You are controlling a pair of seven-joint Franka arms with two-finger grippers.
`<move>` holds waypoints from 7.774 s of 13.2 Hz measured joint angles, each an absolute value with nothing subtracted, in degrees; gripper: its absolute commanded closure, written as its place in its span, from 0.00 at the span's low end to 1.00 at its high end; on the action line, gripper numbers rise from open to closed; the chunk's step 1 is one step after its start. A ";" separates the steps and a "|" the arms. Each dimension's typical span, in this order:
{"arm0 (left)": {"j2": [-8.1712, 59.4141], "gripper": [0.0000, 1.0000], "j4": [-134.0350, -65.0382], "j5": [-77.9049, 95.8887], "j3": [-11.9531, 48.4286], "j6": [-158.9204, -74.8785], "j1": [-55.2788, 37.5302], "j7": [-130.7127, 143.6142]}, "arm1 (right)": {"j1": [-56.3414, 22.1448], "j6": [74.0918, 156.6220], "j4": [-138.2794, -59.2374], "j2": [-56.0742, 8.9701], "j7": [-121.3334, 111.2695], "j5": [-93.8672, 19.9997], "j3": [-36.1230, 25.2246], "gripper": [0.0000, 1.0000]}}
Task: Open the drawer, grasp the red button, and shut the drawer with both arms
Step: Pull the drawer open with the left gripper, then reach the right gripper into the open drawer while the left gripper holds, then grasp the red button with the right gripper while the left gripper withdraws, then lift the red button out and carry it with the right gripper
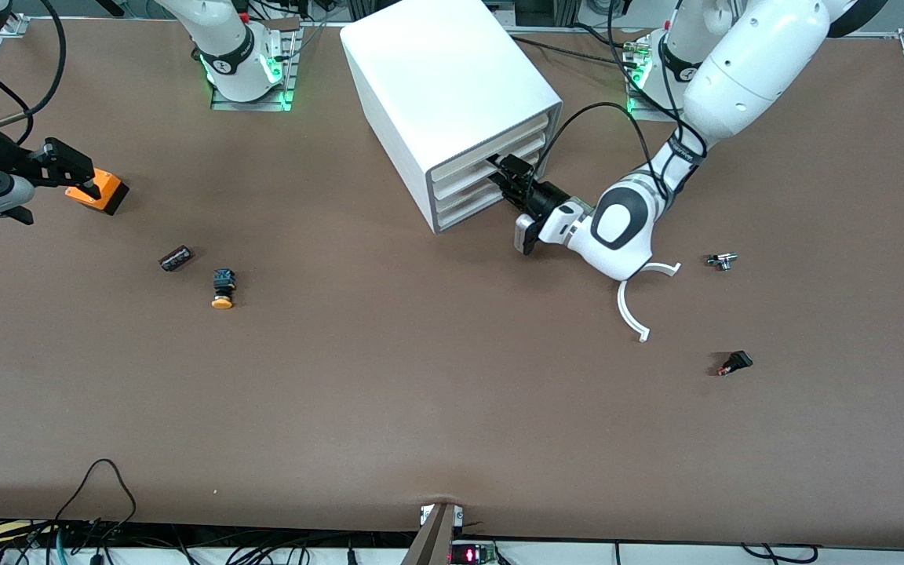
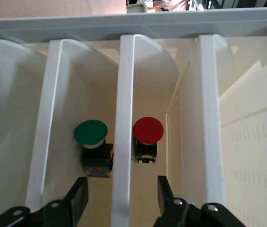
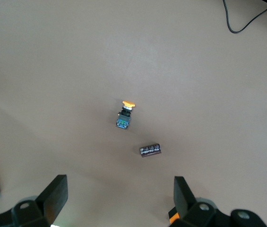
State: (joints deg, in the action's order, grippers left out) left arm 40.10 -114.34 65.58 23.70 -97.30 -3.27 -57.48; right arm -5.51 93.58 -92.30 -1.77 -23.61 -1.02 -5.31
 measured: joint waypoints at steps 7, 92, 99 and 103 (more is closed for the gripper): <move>40.68 0.88 -114.14 66.10 23.65 -96.83 -3.07 -57.76 | -5.51 93.58 -92.28 -1.78 -23.61 -1.02 -5.31 0.01; 17.65 0.00 -72.40 -3.92 14.50 -85.80 18.60 3.11 | -50.87 97.22 -57.54 -39.85 32.15 -4.94 -5.44 0.94; 16.72 0.00 -72.28 -3.90 13.83 -85.88 16.66 3.16 | -27.59 81.62 -58.43 -33.33 -7.29 -7.94 -6.47 0.94; 15.90 0.00 -72.27 -1.87 0.77 -85.88 4.12 3.15 | -15.39 84.88 -66.83 -32.94 -30.98 -7.98 -11.53 0.94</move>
